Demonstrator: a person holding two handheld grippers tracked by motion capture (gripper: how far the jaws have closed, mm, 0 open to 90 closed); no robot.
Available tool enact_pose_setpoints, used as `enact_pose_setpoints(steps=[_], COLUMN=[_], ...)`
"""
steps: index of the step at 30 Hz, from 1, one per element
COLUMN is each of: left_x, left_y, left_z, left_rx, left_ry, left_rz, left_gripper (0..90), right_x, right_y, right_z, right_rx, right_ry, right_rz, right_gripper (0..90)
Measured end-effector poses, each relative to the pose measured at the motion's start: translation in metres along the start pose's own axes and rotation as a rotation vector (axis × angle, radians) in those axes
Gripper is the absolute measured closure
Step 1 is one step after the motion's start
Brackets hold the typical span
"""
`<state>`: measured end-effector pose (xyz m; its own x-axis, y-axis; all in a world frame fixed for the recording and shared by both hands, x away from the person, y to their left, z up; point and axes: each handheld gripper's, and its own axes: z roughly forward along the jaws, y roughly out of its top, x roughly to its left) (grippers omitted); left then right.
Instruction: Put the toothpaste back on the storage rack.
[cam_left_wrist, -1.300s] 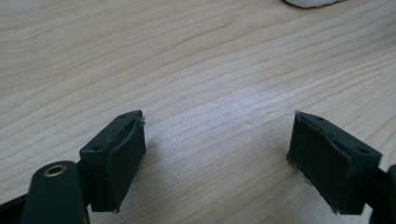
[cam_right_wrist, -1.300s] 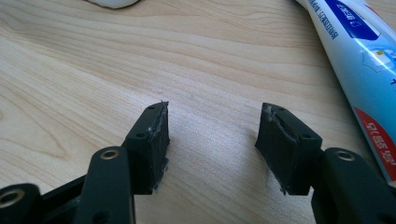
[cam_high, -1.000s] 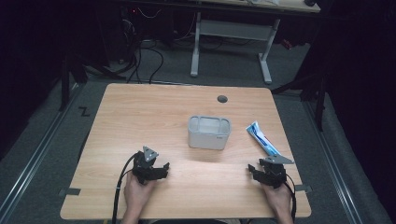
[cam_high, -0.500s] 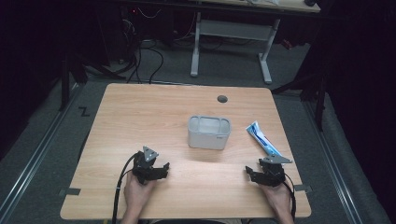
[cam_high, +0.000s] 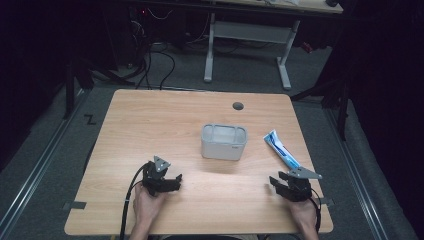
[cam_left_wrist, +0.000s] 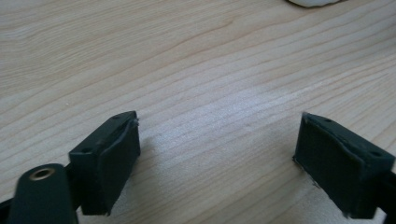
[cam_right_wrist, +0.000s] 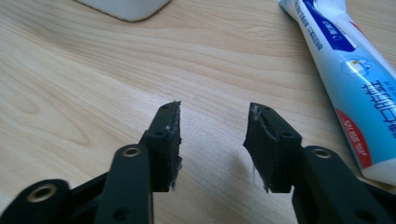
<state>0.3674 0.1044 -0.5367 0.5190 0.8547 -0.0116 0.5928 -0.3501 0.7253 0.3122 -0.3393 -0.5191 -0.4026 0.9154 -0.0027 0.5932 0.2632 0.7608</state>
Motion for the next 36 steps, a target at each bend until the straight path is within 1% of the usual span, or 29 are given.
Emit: enact_pose_setpoints(steps=[1, 3, 6, 7, 8, 9, 10, 16, 18, 19, 21, 23, 24, 26, 32, 36], left_x=[0.0, 0.0, -0.001, -0.001, -0.001, -0.001, -0.001, -0.001, -0.001, -0.001, -0.001, -0.001, -0.001, -0.001, -0.001, -0.001], left_y=[0.0, 0.0, 0.0, 0.0, 0.0, 0.0, 0.0, 0.0, 0.0, 0.0, 0.0, 0.0, 0.0, 0.0, 0.0, 0.0], left_z=[0.0, 0.0, 0.0, 0.0, 0.0, 0.0, 0.0, 0.0, 0.0, 0.0, 0.0, -0.001, -0.001, -0.001, -0.001, -0.001], left_rx=[0.0, 0.003, 0.003, 0.002, 0.003, 0.003, 0.004, 0.002, 0.003, 0.004, 0.005, 0.005, 0.005, 0.006, 0.005, 0.005], left_ry=[0.0, -0.003, -0.005, -0.006, -0.007, -0.007, -0.007, -0.008, -0.008, -0.008, -0.007, -0.007, -0.007, -0.006, -0.006, -0.006], left_rz=[0.0, 0.001, 0.002, 0.002, 0.004, 0.004, 0.005, 0.003, 0.004, 0.005, 0.006, 0.005, 0.005, 0.005, 0.005, 0.004], left_gripper=[11.9, 11.3, 11.3, 11.3, 11.3, 11.3, 11.3, 11.3, 11.3, 11.3, 11.3, 11.4, 11.4, 11.5, 11.5, 11.6], right_x=[0.0, -0.002, -0.005, -0.006, -0.007, -0.007, -0.009, -0.011, -0.013, -0.015, -0.016, -0.017, -0.018, -0.021, -0.029, -0.033], right_y=[0.0, 0.0, -0.001, -0.001, -0.001, -0.001, -0.001, 0.002, 0.004, 0.007, 0.009, 0.013, 0.015, 0.018, 0.028, 0.037], right_z=[0.0, -0.007, -0.012, -0.014, -0.014, -0.015, -0.016, -0.02, -0.022, -0.023, -0.024, -0.025, -0.026, -0.026, -0.024, -0.019], right_rx=[0.0, -0.017, -0.028, -0.028, -0.03, -0.029, -0.04, -0.056, -0.064, -0.068, -0.065, -0.062, -0.059, -0.055, -0.039, -0.02], right_ry=[0.0, 0.016, 0.021, 0.019, 0.018, 0.015, 0.007, -0.006, -0.015, -0.028, -0.035, -0.044, -0.052, -0.064, -0.085, -0.093], right_rz=[0.0, 0.005, 0.013, 0.017, 0.01, 0.027, 0.027, 0.034, 0.032, 0.019, 0.018, 0.003, 0.005, -0.005, 0.006, -0.001], right_gripper=[56.2, 56.8, 56.1, 55.8, 55.5, 55.2, 54.9, 54.4, 54.5, 54.2, 54.1, 54.2, 54.2, 54.2, 54.3, 53.1])
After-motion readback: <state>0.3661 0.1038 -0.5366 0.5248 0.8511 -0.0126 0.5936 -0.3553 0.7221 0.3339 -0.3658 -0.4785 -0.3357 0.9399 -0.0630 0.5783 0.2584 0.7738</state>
